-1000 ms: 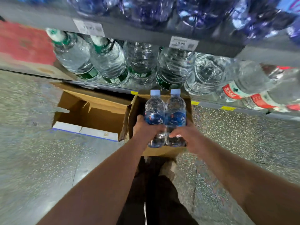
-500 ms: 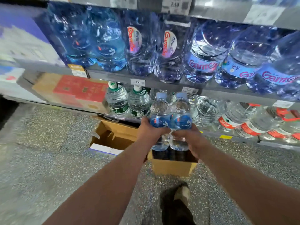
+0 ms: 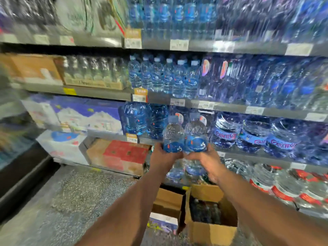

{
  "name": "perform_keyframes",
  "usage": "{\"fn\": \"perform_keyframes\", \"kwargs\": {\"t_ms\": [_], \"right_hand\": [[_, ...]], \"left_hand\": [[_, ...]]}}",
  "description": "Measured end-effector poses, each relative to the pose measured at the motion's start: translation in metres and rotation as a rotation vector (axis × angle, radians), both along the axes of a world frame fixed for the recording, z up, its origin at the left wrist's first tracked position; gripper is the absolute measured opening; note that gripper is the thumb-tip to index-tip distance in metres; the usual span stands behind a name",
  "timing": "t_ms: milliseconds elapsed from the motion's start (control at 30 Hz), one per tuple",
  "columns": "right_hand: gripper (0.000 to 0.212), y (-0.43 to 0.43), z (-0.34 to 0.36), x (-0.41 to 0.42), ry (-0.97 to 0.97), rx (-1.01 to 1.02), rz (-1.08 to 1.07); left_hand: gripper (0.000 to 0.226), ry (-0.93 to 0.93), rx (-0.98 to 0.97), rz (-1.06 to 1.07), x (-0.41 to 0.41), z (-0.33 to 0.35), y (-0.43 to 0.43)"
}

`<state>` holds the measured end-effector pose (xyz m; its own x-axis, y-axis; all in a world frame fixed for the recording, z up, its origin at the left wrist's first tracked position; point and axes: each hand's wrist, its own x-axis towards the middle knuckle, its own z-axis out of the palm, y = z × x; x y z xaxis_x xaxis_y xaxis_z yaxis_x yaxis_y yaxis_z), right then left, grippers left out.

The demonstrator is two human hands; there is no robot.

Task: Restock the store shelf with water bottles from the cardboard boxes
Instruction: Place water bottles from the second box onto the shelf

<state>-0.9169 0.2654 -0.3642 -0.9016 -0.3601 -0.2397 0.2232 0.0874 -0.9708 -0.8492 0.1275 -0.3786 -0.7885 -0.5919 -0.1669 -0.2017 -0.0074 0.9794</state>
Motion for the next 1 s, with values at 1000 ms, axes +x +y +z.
{"fn": "perform_keyframes", "kwargs": {"t_ms": [1000], "right_hand": [[0.047,-0.163,0.092,-0.194,0.140,0.107,0.110]], "left_hand": [[0.052,0.014,-0.119,0.132,-0.174,0.101,-0.158]]}}
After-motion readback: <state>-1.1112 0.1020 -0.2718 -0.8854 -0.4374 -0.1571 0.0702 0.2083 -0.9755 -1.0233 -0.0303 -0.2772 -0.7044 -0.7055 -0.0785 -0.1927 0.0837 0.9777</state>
